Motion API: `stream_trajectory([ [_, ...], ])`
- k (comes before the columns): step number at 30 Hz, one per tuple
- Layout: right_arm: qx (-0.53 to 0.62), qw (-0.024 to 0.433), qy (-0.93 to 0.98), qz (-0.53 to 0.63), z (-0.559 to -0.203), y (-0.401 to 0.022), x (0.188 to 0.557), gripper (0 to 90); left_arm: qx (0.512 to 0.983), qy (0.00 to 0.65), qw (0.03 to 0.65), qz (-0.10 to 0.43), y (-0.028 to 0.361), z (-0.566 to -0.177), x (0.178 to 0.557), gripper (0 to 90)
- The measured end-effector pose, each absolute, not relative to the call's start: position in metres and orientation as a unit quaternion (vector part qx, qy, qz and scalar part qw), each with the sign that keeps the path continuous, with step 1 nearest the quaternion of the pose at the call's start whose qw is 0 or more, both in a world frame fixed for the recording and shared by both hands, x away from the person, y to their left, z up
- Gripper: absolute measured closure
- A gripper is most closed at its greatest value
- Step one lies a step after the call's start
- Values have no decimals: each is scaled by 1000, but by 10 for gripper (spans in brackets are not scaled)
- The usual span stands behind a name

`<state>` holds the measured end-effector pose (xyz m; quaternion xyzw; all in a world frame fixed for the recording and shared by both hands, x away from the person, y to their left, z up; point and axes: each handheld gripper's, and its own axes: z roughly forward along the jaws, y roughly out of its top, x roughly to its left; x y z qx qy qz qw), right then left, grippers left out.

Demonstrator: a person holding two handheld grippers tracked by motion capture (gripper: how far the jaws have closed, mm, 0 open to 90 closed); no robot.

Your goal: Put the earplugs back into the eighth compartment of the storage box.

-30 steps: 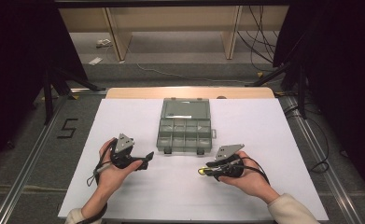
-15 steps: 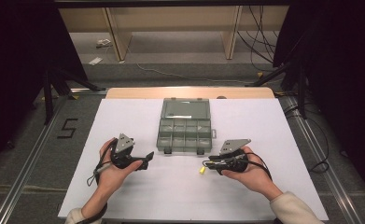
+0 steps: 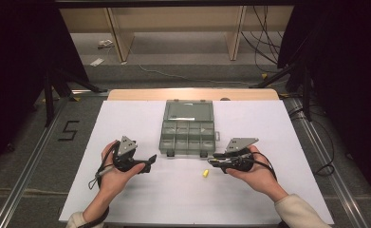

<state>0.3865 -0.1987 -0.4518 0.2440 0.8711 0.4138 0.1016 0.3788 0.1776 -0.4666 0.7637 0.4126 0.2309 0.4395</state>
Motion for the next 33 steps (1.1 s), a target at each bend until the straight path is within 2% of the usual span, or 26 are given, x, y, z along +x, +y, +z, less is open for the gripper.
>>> stream_trajectory([
  [33,255,137,855,431,-431,-195,412,686,762,417,437,234,179,-465,379,47],
])
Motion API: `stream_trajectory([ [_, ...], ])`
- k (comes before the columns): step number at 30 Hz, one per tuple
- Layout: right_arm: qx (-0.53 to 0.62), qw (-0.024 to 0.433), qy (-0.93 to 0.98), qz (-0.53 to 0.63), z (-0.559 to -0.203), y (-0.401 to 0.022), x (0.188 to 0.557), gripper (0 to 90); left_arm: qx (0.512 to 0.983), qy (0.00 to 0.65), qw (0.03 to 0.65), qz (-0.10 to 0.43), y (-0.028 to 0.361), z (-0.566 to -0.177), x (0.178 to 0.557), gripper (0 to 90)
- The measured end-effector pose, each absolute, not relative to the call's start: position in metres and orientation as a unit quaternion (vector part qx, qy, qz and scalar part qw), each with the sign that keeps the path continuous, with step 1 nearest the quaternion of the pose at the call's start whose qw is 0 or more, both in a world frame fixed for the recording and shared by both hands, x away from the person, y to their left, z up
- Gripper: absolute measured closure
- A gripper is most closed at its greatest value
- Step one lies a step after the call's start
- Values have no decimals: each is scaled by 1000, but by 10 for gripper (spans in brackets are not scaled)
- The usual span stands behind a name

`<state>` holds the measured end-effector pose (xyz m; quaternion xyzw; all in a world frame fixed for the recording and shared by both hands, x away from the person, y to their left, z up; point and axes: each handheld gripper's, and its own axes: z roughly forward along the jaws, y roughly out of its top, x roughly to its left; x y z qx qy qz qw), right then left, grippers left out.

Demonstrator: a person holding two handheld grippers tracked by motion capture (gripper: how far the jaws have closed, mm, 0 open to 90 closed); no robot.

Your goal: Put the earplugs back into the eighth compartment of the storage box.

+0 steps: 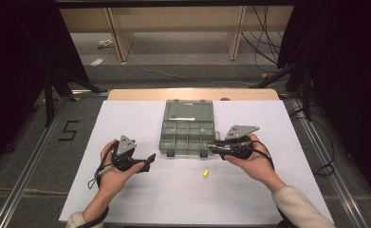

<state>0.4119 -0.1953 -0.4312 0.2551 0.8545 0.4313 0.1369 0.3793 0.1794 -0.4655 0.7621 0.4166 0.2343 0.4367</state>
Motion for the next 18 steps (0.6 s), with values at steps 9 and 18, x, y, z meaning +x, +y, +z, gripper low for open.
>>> stream_trajectory([
  [9,256,146,854,429,-429,-192,419,686,761,416,438,236,180,-465,379,47],
  [18,258,153,854,425,-428,-189,426,686,761,417,438,236,180,-465,380,47],
])
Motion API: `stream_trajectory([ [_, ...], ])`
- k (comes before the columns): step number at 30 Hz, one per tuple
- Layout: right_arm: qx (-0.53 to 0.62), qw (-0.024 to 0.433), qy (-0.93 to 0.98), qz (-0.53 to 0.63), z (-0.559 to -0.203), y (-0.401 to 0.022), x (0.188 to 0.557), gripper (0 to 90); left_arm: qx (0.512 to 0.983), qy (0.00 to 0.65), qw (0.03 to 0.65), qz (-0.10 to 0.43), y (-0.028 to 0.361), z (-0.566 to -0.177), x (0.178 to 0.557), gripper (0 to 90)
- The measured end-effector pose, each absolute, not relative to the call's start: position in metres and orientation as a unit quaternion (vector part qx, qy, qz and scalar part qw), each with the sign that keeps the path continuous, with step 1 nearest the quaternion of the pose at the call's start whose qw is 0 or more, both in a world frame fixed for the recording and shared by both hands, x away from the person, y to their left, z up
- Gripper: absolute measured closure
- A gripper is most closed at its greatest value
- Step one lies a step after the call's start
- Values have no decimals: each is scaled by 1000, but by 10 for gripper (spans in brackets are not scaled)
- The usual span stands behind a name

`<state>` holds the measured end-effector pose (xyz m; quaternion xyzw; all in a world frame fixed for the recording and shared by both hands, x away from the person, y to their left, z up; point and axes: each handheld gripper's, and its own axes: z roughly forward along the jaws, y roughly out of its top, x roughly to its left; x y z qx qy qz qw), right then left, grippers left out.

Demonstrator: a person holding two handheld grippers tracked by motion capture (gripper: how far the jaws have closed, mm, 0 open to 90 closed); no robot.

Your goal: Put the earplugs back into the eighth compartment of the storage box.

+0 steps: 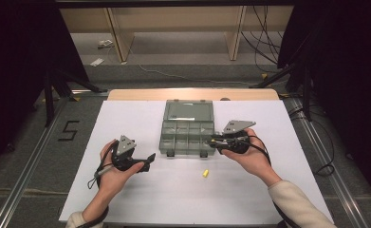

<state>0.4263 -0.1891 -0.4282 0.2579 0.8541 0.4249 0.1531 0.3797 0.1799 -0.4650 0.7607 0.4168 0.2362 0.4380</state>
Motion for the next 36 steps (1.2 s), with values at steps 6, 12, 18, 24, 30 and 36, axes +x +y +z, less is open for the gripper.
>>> stream_trajectory([
  [6,261,154,854,422,-429,-187,430,686,762,417,437,235,180,-465,380,47],
  [12,263,154,855,420,-430,-187,434,685,761,417,437,235,181,-465,380,47],
  [18,264,156,854,420,-430,-186,436,686,761,419,436,235,181,-465,380,48],
  [24,267,156,854,419,-431,-185,440,686,761,419,436,235,181,-465,380,48],
  [30,268,154,855,416,-433,-184,443,685,761,419,436,235,181,-465,380,48],
  [36,272,152,856,413,-436,-182,447,685,761,419,436,235,182,-466,381,49],
])
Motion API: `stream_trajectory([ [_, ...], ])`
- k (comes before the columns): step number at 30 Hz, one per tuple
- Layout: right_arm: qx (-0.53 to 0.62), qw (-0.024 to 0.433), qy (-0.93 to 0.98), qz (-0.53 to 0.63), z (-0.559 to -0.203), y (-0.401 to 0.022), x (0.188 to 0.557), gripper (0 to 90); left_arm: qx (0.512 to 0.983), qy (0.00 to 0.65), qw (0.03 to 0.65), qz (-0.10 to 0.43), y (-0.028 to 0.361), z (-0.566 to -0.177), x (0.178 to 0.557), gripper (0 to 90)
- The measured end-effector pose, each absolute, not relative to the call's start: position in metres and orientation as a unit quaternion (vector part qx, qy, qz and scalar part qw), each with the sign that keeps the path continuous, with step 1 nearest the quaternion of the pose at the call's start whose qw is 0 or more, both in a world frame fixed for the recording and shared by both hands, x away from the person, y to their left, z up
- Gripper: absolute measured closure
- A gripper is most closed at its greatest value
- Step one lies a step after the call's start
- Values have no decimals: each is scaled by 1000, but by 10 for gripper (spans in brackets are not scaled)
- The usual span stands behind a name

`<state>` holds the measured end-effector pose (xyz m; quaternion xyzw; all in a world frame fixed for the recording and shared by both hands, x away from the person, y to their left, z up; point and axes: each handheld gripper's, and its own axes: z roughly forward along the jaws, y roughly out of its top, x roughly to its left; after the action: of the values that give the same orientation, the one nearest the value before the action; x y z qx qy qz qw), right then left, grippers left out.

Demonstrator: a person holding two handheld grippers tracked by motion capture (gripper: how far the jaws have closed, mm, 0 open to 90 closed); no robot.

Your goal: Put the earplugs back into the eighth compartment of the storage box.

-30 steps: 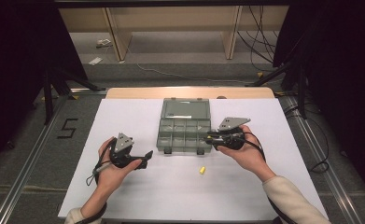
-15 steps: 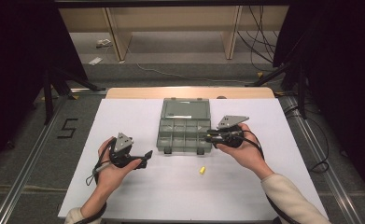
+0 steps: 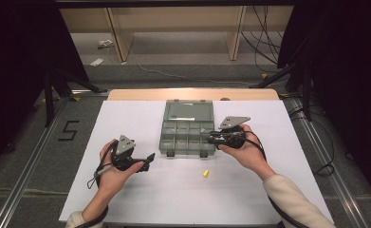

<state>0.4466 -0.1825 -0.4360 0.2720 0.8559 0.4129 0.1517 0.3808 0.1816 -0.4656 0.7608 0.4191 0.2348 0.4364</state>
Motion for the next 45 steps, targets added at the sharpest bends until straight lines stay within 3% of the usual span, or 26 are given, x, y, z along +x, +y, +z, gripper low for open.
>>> stream_trajectory([
  [36,270,138,867,395,-449,-172,451,666,762,418,436,236,181,-466,381,49],
  [45,275,141,864,397,-452,-171,451,568,762,418,435,235,182,-466,381,49],
])
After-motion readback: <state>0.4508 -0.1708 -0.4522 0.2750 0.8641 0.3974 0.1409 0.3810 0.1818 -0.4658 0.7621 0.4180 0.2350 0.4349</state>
